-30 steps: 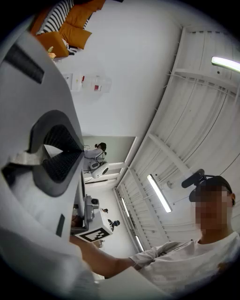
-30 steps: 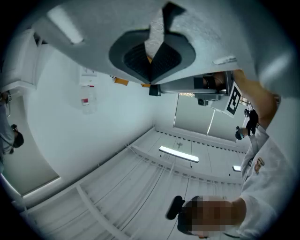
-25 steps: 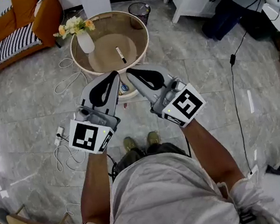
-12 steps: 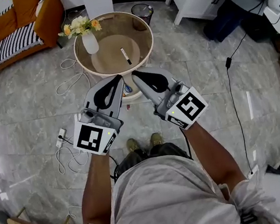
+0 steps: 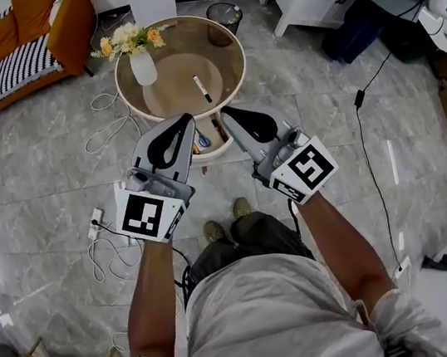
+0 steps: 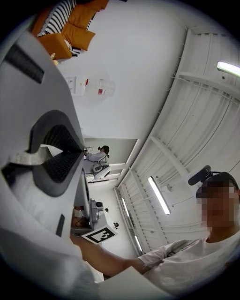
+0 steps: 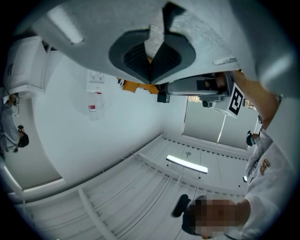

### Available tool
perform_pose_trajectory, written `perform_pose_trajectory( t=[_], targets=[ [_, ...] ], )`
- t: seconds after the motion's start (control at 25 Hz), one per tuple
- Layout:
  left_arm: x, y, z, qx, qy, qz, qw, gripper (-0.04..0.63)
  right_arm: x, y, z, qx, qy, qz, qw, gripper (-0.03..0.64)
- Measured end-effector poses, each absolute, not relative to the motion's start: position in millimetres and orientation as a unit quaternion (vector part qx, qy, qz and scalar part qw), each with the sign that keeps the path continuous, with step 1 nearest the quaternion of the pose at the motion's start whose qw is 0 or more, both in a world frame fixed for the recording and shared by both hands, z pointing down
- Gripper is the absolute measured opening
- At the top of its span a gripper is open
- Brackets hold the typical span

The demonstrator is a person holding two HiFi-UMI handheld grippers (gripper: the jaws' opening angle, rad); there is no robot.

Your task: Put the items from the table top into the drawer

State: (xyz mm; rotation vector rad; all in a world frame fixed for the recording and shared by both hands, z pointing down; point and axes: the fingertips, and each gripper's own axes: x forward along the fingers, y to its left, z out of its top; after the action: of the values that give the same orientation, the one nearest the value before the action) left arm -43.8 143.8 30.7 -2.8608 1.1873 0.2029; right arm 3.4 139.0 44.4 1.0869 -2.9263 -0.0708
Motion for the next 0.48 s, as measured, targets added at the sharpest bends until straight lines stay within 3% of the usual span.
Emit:
perform_pose_trajectory(
  t=[0.48],
  targets=[
    [-32.4,78.2,57.7,-0.914,0.402,0.041,0.013,0.000,24.6,67.0,70.5,0.351,-0.936,-0.023,0.022,0.000]
  ],
)
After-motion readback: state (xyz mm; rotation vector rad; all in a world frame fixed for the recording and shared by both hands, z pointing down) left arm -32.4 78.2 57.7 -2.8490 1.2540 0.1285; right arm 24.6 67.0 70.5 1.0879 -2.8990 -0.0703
